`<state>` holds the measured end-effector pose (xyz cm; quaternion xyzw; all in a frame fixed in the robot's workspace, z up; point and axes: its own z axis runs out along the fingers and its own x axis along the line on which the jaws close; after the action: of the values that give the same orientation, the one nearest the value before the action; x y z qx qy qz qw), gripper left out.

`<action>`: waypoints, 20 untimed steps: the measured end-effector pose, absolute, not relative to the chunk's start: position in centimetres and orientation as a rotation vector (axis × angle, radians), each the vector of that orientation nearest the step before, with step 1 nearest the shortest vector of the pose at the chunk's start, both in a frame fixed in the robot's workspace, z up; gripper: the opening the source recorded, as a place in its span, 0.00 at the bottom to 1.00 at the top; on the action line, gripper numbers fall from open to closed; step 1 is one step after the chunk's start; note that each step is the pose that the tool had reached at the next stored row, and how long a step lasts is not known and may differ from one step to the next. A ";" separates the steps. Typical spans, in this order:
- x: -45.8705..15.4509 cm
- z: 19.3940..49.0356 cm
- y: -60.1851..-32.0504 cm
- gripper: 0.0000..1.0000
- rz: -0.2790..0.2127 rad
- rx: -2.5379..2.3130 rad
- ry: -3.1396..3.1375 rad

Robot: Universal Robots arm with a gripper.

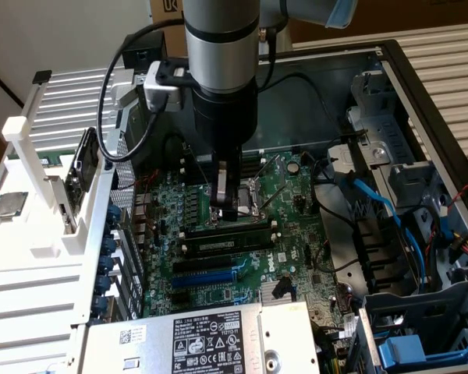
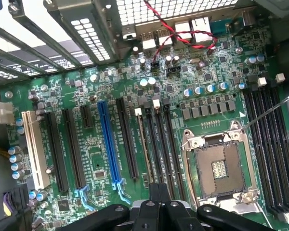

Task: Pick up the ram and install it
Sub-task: 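Press down the ram until it locks into place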

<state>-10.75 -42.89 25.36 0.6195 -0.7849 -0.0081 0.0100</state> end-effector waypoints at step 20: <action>-10.8 25.4 -42.9 0.10 -0.030 1.521 -2.729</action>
<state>-10.75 -42.89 25.36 0.4869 -0.8733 -0.0096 0.0086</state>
